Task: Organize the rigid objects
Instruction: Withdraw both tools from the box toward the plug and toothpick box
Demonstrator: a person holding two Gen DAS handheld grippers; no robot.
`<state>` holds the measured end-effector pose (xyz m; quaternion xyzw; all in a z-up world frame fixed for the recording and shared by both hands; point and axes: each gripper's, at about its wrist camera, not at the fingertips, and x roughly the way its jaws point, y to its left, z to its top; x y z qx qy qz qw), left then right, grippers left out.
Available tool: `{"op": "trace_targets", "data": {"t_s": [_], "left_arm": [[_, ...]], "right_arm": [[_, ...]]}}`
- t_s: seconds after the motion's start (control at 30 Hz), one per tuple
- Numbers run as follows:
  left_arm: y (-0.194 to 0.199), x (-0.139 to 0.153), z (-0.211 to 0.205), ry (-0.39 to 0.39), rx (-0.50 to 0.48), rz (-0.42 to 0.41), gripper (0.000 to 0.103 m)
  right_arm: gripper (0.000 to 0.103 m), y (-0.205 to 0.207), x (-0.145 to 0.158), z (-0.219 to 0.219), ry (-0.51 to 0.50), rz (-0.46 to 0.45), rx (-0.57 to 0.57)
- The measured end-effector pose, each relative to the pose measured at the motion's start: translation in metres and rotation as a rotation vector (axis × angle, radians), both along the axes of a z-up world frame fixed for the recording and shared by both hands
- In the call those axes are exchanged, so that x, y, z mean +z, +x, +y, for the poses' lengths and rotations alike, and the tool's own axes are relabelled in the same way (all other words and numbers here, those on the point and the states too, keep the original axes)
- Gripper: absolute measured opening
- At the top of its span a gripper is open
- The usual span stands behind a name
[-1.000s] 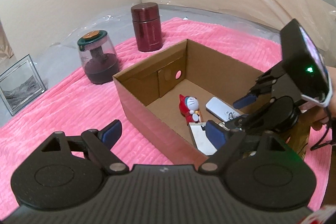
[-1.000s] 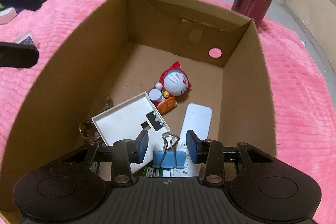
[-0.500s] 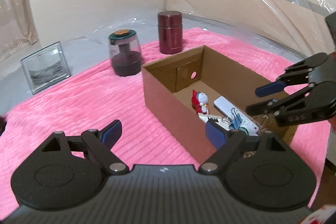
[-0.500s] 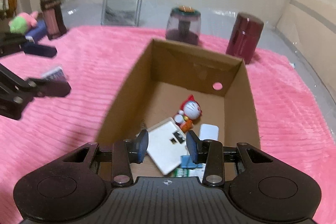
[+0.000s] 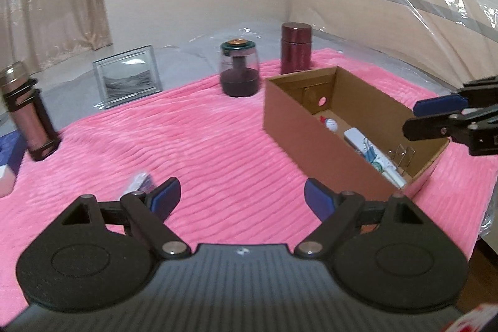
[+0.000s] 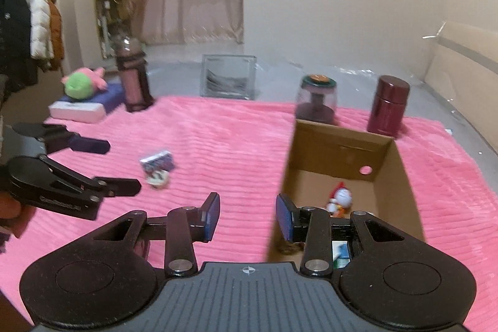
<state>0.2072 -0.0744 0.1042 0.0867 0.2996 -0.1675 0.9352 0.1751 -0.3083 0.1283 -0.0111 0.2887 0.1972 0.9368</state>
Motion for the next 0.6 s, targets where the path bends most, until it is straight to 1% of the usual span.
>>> {"op": "trace_targets", "data": {"t_s": [0.17,0.23,0.3,0.4,0.5,0.6], "left_arm": [[-0.029,0.002,0.037,-0.011,0.056,-0.021,0.084],[-0.041,0.003,0.056,-0.011,0.09,-0.031,0.084],[-0.052,0.003,0.075,-0.011,0.122,-0.037,0.084],[-0.067,0.002,0.104,-0.012,0.171,-0.047,0.085],[-0.082,0.0,0.129,-0.02,0.212,-0.048,0.087],[-0.093,-0.005,0.148,-0.025,0.242,-0.05,0.087]], "right_arm": [[0.038,-0.024,-0.005,0.027,0.049,-0.007,0.02],[0.043,-0.031,-0.009,0.036,0.074,-0.001,0.024],[0.054,-0.037,-0.013,0.046,0.097,0.006,0.029],[0.062,-0.045,-0.019,0.057,0.126,0.011,0.036],[0.065,-0.048,-0.026,0.071,0.155,0.016,0.038],[0.067,-0.051,-0.033,0.083,0.176,0.019,0.045]]}}
